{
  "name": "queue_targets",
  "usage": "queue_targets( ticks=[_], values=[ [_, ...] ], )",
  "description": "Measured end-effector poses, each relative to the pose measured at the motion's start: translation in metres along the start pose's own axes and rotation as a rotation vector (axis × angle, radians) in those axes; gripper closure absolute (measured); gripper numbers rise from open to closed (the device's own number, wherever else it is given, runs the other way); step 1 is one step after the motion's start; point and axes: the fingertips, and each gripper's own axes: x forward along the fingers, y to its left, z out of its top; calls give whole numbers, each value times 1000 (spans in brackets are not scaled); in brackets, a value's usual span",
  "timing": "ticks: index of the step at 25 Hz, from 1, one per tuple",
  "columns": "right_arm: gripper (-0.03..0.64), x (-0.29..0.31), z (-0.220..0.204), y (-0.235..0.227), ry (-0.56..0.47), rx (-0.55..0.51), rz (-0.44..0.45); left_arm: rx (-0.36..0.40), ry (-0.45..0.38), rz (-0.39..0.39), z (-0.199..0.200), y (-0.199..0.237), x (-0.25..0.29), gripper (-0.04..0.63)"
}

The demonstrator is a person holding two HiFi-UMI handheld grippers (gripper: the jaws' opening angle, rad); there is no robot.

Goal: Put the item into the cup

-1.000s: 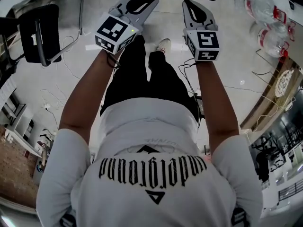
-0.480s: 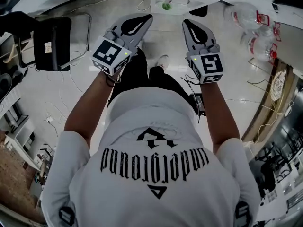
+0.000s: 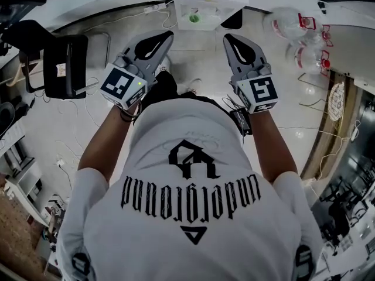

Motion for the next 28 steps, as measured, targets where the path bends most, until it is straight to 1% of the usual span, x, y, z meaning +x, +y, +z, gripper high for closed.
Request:
queue_targets(
  ticks=[4,9,15,20,22,24,26,28],
  values=[
    [597,-23,13,4,-37,-19,-2,16,-25,3,18,-17,-8,581],
    [597,-46,25,5,-70,-33,9,23,-50,10,31,-37,-9,580],
    [597,-61,49,14,-118,-47,20,38,-66,20,44,-45,-15,581],
    [597,-70,61,14,-144,-59,39,55,-75,27,57,-55,-19,581],
    [597,-77,59,16,-144,-59,53,53,-74,37,57,-64,-23,580],
    [597,-83,53,16,-137,-62,66,34,-69,55,53,-72,-25,581],
    [597,-85,43,18,-118,-59,81,7,-57,70,45,-79,-28,581],
    [597,-85,36,23,-98,-43,92,2,-45,76,40,-87,-37,581]
  ],
)
